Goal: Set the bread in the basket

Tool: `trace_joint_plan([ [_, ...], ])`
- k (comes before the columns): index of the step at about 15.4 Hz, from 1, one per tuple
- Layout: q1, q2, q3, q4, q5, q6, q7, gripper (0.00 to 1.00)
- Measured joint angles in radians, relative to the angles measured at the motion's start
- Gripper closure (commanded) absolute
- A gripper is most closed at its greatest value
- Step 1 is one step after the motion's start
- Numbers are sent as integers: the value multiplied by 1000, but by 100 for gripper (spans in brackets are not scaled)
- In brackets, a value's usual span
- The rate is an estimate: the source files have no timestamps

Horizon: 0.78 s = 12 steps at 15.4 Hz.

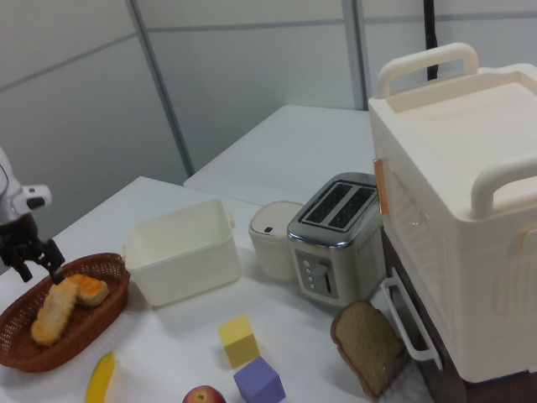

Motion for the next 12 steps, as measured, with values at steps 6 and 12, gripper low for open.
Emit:
trace_joint_plan([
  [6,-12,45,-12,50,0,14,86,0],
  [12,-295,-121,-9,85,-1,-247,30,0],
])
